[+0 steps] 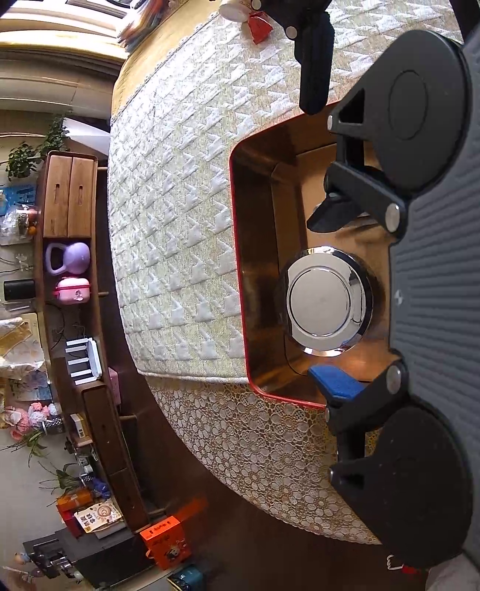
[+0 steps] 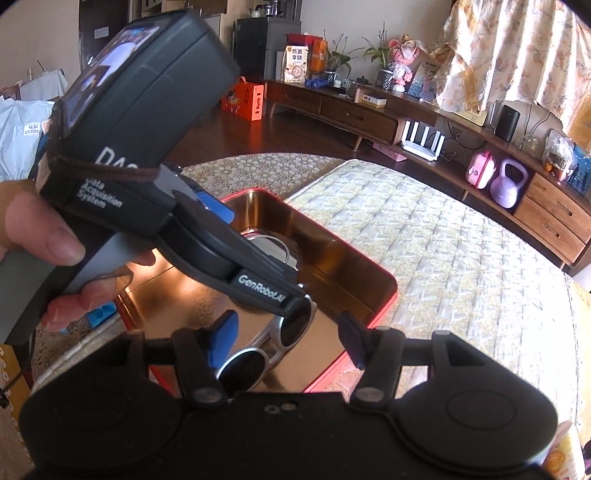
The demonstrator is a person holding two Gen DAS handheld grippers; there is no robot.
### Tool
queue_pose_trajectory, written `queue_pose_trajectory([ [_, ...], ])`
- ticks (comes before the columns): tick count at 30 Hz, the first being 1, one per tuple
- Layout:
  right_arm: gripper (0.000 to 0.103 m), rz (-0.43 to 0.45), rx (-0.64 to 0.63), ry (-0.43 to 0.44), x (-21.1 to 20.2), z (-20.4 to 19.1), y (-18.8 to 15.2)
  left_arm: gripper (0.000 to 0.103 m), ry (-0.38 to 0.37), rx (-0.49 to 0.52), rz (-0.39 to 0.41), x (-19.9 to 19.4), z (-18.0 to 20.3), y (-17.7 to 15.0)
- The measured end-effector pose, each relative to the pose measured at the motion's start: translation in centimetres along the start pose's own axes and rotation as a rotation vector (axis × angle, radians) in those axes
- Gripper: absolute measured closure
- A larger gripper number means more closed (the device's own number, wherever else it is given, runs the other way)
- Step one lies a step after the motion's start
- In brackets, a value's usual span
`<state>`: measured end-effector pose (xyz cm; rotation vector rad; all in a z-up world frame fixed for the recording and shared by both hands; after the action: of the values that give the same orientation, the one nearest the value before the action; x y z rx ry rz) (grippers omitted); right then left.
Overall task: Organize rigid objects
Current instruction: 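Carry both to the red tray, lower the tin inside and open the left tool, then lower the sunglasses into the red tray and open the right tool, then move the left tool to the nail clipper while the right tool approaches the cream ball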
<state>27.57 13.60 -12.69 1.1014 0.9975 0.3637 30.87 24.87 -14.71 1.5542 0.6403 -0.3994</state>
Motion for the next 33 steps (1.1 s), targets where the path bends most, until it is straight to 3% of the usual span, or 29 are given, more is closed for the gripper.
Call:
queue_pose_trajectory([
  [15,0.039,0.049,0.137,-0.048,-6.2,1.9,0.5,0.024,-0.027,-0.015,0.114,-6.5,2.9,2.6],
  [18,0.032,0.061,0.176,-0.072,-7.9,2.8,0.1,0.024,-0.045,-0.028,0.129,-7.7,4.1,2.7],
  [30,0.019,0.092,0.355,-0.207,-14.9,8.3,-4.6,0.024,-0.097,-0.04,0.154,-11.0,10.0,1.3],
  [33,0.015,0.113,0.383,-0.248,-16.7,9.7,-5.7,0.019,-0.111,-0.038,0.162,-11.6,11.8,1.0],
])
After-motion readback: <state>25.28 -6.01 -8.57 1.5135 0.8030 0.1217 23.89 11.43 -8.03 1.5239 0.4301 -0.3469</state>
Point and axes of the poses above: each gripper's, at about its wrist camera, not at the fingertips, and x roughly the way its jaws point, z to its right, y to its top, the point moved 9 cm from there along x, roughly the way its jaws point, and after that the axes turned 14 degrees about z, right-handed, at the moved point
